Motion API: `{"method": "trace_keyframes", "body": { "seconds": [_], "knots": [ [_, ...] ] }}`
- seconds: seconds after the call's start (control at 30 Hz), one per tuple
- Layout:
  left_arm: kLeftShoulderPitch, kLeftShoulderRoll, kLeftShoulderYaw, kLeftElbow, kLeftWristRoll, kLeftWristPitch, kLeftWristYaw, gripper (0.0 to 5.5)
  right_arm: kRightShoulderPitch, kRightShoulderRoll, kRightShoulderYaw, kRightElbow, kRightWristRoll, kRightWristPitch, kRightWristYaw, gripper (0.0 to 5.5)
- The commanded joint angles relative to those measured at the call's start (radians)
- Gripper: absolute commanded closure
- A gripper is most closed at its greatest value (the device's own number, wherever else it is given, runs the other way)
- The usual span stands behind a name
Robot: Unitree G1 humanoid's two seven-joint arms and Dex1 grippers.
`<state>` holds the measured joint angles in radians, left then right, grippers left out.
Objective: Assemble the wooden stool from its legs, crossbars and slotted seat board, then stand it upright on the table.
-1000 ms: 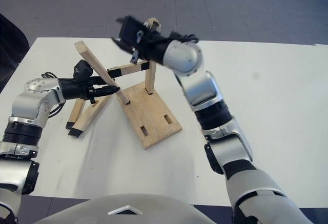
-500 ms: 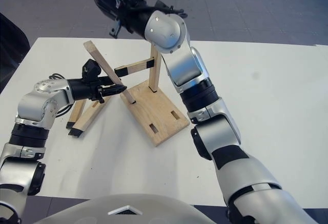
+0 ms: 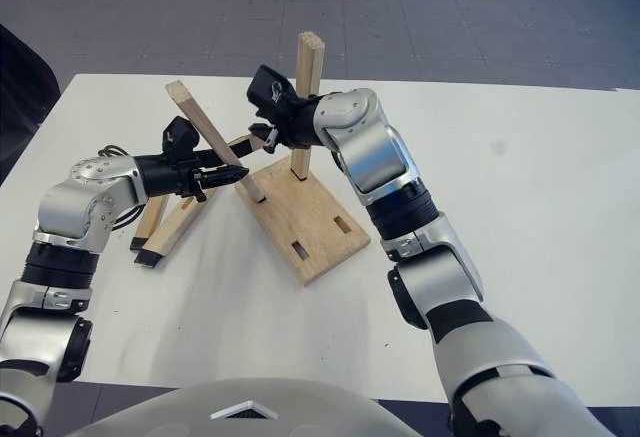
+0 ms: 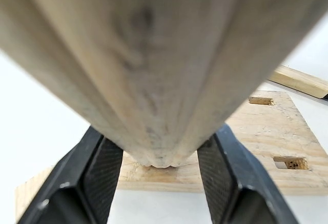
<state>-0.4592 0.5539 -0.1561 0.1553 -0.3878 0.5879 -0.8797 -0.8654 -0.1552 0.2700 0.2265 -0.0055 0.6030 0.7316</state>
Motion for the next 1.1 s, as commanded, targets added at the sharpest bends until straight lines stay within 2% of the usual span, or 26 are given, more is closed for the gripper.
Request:
{"method": "trace_keyframes", "body": {
  "seconds": [0.03,0.1,0.2,0.27,0.37,0.47,0.6,0.67,0.77,0.83,0.93,1.0,1.1],
  "knots": [
    [0.071,-0.02,-0.075,0.057,0.048,0.084,0.003,3.46,-0.123,0.043,-0.156,-0.092,0.087,-0.135,-0.09,4.15],
    [0.075,-0.021,-0.076,0.054,0.047,0.087,0.003,3.46,-0.164,0.03,-0.138,-0.053,0.068,-0.184,-0.092,4.15],
    [0.069,-0.023,-0.081,0.059,0.05,0.085,0.0,3.46,-0.133,-0.002,-0.01,0.082,-0.005,-0.182,-0.03,4.15],
    [0.06,-0.025,-0.088,0.062,0.053,0.087,-0.002,3.46,-0.07,-0.027,0.076,0.151,-0.034,-0.132,0.038,4.15],
    [0.053,-0.025,-0.09,0.053,0.05,0.097,0.0,3.46,-0.009,-0.065,0.127,0.154,-0.032,0.007,0.113,4.15],
    [0.047,-0.023,-0.091,0.047,0.049,0.109,0.0,3.46,-0.037,-0.061,0.063,0.142,-0.007,0.021,0.073,4.15],
    [0.023,-0.016,-0.096,0.062,0.053,0.122,-0.011,3.46,-0.09,-0.02,-0.218,-0.07,0.184,-0.05,-0.021,4.15],
    [0.026,0.001,-0.101,0.07,0.055,0.121,-0.031,3.46,-0.129,-0.05,-0.36,-0.144,0.251,-0.08,-0.097,4.15],
    [0.048,0.036,-0.103,0.046,0.036,0.142,-0.066,3.46,-0.197,-0.142,-0.49,-0.034,0.267,-0.137,-0.189,4.15],
    [0.063,0.062,-0.103,0.018,0.019,0.158,-0.097,3.46,-0.211,-0.219,-0.472,0.118,0.2,-0.209,-0.207,4.15],
    [0.059,0.119,-0.117,-0.017,-0.015,0.186,-0.176,3.46,-0.169,-0.327,-0.331,0.462,0.018,-0.403,-0.183,4.15],
    [0.031,0.127,-0.124,0.008,-0.009,0.176,-0.191,3.46,-0.125,-0.34,-0.252,0.649,-0.066,-0.531,-0.164,4.15],
    [0.012,0.103,-0.133,0.043,0.017,0.137,-0.166,3.46,-0.104,-0.345,-0.238,0.842,-0.099,-0.648,-0.181,4.15]
  ]
}}
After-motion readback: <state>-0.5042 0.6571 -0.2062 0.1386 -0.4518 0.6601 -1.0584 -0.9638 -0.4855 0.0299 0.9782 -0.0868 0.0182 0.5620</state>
